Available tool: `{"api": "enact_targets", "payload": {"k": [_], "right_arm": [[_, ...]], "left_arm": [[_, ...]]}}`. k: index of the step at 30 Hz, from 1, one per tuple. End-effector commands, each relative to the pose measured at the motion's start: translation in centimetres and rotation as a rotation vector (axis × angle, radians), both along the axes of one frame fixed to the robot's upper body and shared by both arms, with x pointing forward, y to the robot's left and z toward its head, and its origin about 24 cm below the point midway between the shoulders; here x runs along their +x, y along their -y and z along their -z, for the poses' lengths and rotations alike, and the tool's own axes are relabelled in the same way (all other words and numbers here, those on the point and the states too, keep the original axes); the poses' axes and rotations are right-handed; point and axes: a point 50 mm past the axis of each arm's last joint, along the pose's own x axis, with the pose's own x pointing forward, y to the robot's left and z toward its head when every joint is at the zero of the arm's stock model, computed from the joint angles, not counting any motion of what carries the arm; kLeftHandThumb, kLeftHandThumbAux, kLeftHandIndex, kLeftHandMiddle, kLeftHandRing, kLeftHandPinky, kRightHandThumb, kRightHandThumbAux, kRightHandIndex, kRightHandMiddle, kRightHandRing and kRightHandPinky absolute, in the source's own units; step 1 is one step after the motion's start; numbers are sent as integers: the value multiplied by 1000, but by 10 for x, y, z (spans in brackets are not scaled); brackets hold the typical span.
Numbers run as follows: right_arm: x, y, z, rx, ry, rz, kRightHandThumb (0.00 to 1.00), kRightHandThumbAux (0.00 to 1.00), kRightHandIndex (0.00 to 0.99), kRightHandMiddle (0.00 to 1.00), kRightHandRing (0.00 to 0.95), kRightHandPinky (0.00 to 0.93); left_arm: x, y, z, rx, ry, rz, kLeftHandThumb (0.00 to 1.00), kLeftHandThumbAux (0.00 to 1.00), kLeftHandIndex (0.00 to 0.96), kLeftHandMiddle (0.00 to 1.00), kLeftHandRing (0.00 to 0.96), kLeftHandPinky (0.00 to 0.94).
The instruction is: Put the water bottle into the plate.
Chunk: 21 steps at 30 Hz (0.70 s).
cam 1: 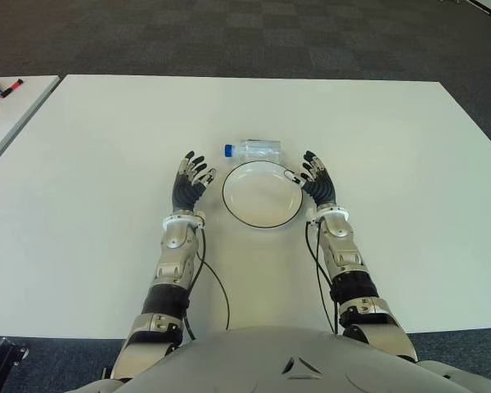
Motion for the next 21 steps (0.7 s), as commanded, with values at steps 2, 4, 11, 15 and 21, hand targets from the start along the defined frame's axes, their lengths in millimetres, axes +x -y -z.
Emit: {"api": "enact_targets", "payload": {"k": [2,4,11,15,21], "right_arm": [[-7,0,5,34,-21,13,246,766,59,59,60,114],[-7,0,5,36,-19,15,246,769,60,61,63,115],[-9,1,3,40,-13,14,245,766,58,66,68,117],[-10,1,2,43,-6,12,253,759,56,70,71,119],[-12,3,1,41,0,10,274,755,51,72,72,121]], "left_arm": [[3,11,1,-40,-12,-10,311,850,86,173,175,205],[3,11,1,-40,-12,-10,307,857,85,173,176,209],[3,13,1,-43,-15,-8,296,862,84,169,170,202],[3,13,2,-45,-15,-7,291,860,86,171,174,210],[3,14,1,-50,-10,-4,286,857,85,172,173,205]]}}
